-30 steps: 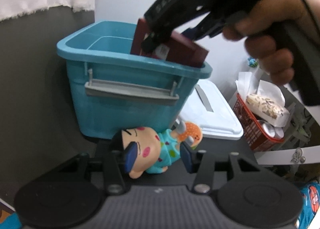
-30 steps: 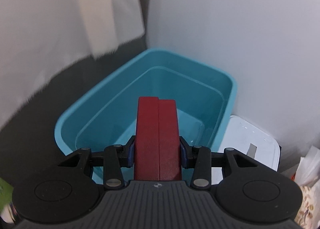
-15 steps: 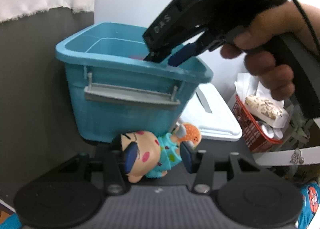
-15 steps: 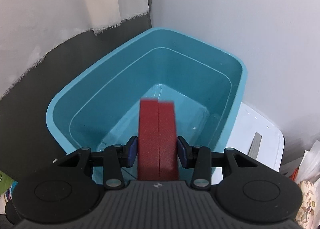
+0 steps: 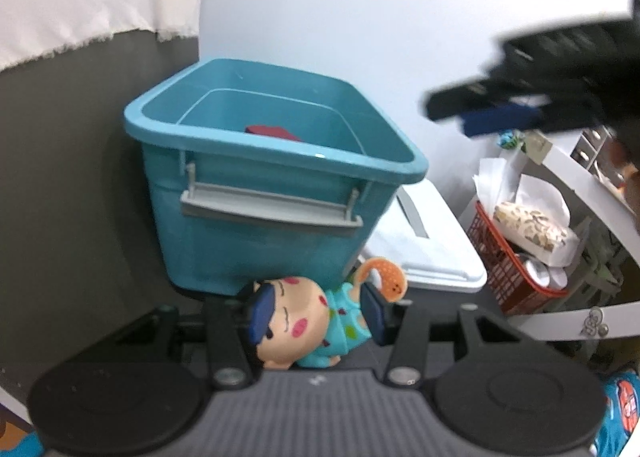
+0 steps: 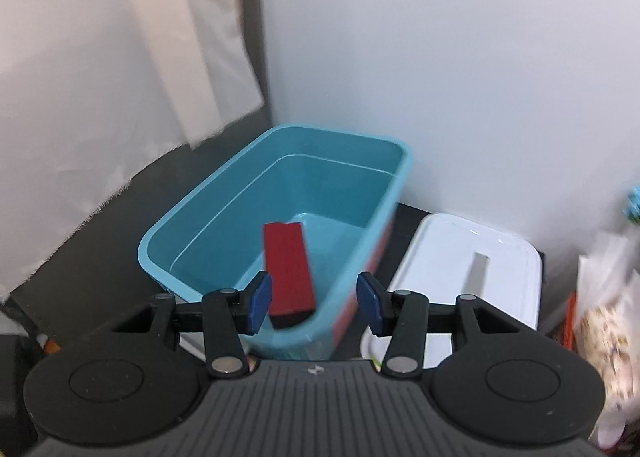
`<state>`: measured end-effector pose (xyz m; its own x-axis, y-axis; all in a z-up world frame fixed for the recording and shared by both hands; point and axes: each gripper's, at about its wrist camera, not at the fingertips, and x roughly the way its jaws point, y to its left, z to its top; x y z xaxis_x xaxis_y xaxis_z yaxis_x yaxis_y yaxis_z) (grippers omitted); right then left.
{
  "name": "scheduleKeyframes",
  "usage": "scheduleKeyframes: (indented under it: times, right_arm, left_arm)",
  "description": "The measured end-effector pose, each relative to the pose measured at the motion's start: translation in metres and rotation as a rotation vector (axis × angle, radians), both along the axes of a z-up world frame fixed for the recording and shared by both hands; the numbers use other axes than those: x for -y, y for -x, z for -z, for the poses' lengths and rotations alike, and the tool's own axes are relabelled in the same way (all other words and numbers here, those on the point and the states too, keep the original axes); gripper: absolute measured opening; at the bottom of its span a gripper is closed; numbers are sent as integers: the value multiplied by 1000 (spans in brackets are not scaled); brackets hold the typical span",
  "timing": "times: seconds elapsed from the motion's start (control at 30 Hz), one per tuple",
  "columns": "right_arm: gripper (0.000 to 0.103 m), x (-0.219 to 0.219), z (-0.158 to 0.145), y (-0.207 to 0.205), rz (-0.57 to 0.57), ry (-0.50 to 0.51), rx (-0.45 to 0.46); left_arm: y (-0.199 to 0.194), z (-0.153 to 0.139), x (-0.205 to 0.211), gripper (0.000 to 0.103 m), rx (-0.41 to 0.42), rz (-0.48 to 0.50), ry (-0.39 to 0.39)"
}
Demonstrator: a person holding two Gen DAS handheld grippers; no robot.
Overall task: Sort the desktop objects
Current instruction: 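Move the right gripper toward the cartoon boy figurine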
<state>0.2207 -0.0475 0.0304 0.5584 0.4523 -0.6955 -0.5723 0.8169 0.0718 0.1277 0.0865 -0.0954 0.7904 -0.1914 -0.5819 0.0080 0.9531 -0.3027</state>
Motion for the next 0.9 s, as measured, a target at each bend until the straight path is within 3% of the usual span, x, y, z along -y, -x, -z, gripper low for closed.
scheduleKeyframes:
  times: [0.53,0.7,0.9]
  right_arm:
    - [52,90,42,56,78,-83,-34]
    - [52,104,66,76,90,-123,-44]
    - [47,97,90,79,58,-96,-85]
  left_arm:
    - [8,-4,4,50,6,-5,-47]
    - [10,-4,13,50,-1,16,-70]
    - [12,-7,17,50,6,24,-83]
